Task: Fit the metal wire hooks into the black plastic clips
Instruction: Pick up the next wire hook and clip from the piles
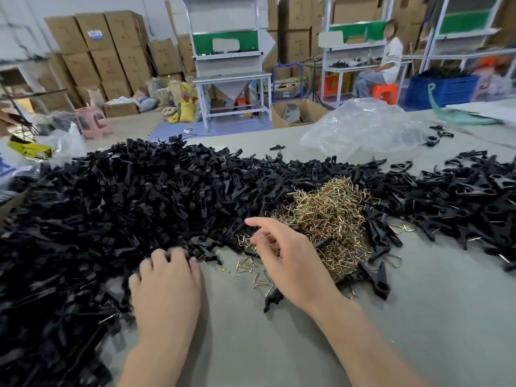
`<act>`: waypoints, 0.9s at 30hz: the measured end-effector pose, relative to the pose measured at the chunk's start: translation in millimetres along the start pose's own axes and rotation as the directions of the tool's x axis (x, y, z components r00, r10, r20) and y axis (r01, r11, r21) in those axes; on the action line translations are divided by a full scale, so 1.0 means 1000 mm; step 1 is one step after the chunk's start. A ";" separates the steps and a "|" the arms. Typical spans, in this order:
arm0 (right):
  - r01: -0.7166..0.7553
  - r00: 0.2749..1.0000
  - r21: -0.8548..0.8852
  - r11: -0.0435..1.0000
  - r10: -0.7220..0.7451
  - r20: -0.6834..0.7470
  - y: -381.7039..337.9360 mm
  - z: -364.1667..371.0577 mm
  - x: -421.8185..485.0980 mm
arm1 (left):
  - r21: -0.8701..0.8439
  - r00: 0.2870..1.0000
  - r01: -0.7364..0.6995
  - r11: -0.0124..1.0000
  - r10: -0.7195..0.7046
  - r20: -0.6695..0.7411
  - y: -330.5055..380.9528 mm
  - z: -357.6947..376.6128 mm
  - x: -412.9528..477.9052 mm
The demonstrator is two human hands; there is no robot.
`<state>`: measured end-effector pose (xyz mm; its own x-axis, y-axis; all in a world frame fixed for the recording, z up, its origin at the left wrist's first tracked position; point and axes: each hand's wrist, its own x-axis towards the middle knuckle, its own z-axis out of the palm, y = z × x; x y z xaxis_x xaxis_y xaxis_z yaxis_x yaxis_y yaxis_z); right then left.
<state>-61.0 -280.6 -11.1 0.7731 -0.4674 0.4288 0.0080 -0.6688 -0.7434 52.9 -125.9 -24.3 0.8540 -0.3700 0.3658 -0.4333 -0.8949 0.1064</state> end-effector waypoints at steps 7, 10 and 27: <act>-0.011 1.000 0.021 1.000 0.012 -0.022 0.004 0.003 0.002 | -0.254 0.979 -0.091 0.963 0.039 -0.200 0.004 -0.009 0.006; -0.023 1.000 0.035 0.999 0.024 -0.018 0.005 0.003 0.003 | -0.439 0.958 -0.083 0.895 -0.049 -0.281 0.006 -0.019 0.007; -0.099 0.973 0.235 0.967 0.045 0.227 -0.017 0.028 -0.005 | -0.942 0.929 0.310 -0.128 -0.167 0.329 0.046 -0.018 -0.009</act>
<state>-47.8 -250.5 -14.7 0.8965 -0.3532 0.2674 0.0799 -0.4648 -0.8818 20.0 -159.0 -6.0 0.9609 -0.2762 0.0183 0.0489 0.2346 0.9709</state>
